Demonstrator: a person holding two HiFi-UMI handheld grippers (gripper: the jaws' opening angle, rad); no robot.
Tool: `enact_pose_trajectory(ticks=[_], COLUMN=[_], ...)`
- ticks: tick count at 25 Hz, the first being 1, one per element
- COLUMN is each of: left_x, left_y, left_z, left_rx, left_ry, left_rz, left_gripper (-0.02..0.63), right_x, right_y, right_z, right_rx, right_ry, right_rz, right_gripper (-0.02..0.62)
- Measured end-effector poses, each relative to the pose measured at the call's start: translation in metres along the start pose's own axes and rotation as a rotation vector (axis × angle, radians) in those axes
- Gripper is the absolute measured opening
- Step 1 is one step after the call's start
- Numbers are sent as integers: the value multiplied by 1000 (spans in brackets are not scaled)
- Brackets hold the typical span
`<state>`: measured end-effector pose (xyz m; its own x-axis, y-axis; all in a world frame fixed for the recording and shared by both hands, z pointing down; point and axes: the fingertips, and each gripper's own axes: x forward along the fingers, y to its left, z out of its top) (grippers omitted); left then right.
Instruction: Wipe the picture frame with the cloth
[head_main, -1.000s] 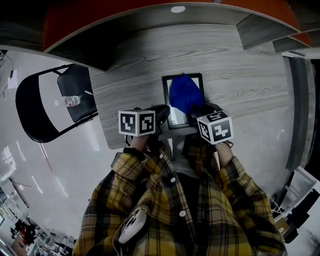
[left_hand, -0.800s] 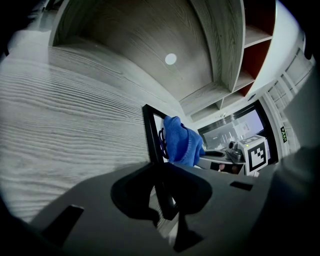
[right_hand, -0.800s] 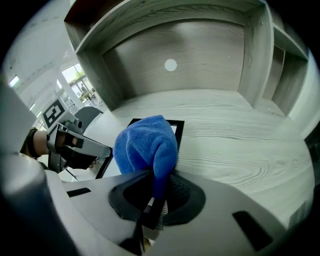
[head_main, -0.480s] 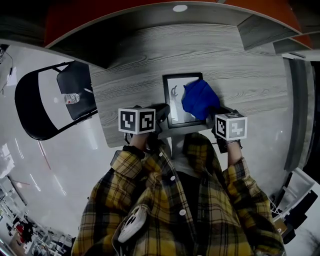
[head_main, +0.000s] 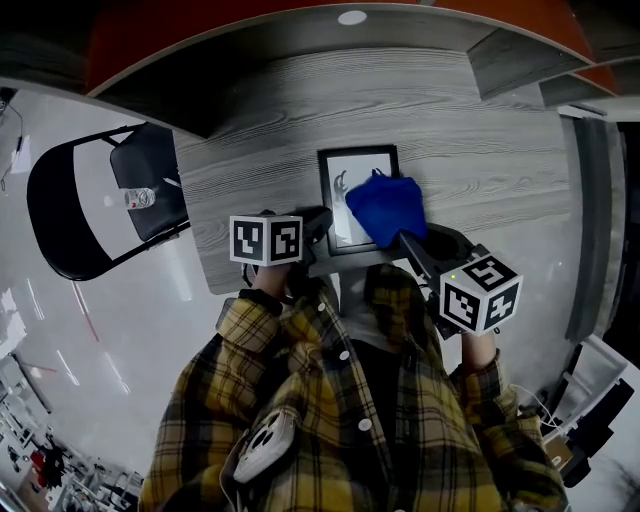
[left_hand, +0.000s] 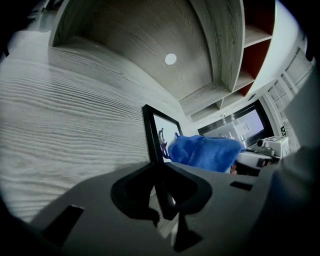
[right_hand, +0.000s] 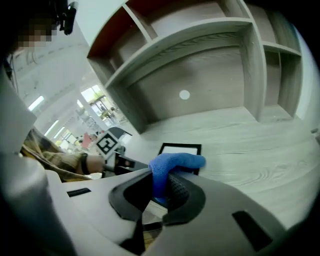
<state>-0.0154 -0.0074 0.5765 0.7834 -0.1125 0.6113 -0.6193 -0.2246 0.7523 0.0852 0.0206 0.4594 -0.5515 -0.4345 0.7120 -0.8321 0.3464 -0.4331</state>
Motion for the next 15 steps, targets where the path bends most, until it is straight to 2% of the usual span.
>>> enact_pose_trajectory(ticks=[4, 6, 8, 10, 15], left_x=[0, 0, 0, 0, -1], left_y=[0, 1, 1, -1, 0], left_z=[1, 1, 0, 1, 1], left_rx=[4, 4, 6, 11, 9], left_ry=[0, -2, -3, -4, -6], left_rz=[2, 4, 7, 8, 7], left_gripper=[66, 66, 66, 66, 66], right_x=[-1, 14, 38, 63, 102], right_y=[65, 81, 79, 68, 50], right_z=[3, -9, -27, -44, -65], right_rx=[-27, 10, 50, 67, -13], right_ry=[3, 32, 82, 132, 187], right_rz=[253, 325, 322, 277, 183], right_gripper=[41, 41, 41, 41, 41])
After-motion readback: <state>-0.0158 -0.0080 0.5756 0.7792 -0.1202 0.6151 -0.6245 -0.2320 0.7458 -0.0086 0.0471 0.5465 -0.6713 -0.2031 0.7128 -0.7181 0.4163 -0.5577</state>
